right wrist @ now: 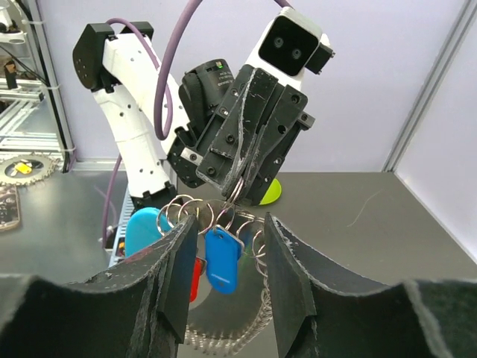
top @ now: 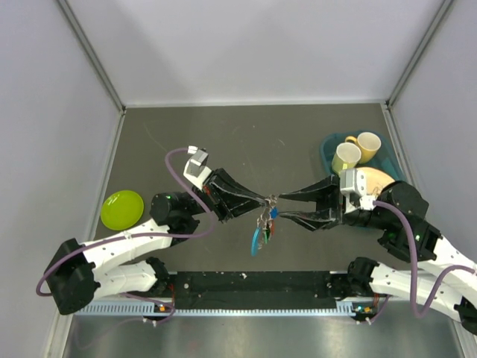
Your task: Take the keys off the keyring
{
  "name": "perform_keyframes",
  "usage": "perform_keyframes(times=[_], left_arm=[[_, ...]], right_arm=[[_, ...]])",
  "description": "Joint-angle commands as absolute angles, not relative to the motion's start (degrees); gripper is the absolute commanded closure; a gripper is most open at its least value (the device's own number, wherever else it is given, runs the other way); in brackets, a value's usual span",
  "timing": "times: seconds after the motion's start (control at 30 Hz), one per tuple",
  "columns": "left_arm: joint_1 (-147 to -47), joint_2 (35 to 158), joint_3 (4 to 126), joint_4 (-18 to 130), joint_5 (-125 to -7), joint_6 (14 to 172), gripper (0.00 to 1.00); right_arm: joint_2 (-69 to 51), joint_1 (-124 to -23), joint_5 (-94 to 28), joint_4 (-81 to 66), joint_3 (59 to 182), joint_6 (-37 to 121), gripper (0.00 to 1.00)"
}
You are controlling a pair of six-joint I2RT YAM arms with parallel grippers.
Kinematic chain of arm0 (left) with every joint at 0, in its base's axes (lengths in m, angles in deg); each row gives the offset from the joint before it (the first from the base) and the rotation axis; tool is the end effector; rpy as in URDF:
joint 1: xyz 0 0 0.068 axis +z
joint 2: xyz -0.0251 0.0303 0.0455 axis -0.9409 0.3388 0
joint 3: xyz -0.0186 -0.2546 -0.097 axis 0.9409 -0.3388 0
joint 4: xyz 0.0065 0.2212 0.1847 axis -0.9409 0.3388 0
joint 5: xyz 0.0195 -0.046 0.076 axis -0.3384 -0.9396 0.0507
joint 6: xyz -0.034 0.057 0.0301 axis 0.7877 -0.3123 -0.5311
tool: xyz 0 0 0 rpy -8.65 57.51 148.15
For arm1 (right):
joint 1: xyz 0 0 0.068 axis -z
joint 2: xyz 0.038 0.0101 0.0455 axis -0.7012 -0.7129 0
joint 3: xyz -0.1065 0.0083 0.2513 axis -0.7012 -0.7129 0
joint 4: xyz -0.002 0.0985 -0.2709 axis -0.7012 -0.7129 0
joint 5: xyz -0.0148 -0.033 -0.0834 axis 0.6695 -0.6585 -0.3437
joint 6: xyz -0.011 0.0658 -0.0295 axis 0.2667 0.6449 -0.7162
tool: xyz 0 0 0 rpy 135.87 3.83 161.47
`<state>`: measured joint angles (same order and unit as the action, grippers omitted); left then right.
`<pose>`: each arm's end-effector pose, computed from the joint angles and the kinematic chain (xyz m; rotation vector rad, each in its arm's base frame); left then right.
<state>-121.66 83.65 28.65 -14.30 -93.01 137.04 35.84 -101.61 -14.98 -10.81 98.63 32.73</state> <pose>0.1308 -0.2201 0.3702 0.6631 0.9086 -1.9424 0.0731 0.1606 0.4389 -1.0320 1.0107 1.0891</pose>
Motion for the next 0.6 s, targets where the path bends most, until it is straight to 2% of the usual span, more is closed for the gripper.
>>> perform_keyframes(times=[0.0, 0.57], left_arm=[[-121.7, 82.1, 31.4, -23.8, -92.3, 135.9, 1.00], [-121.7, 80.8, 31.1, -19.2, -91.1, 132.7, 1.00]], right_arm=[[35.9, -101.2, -14.5, -8.6, 98.7, 34.6, 0.58], [34.1, -101.5, -17.4, -7.3, 98.2, 41.5, 0.67]])
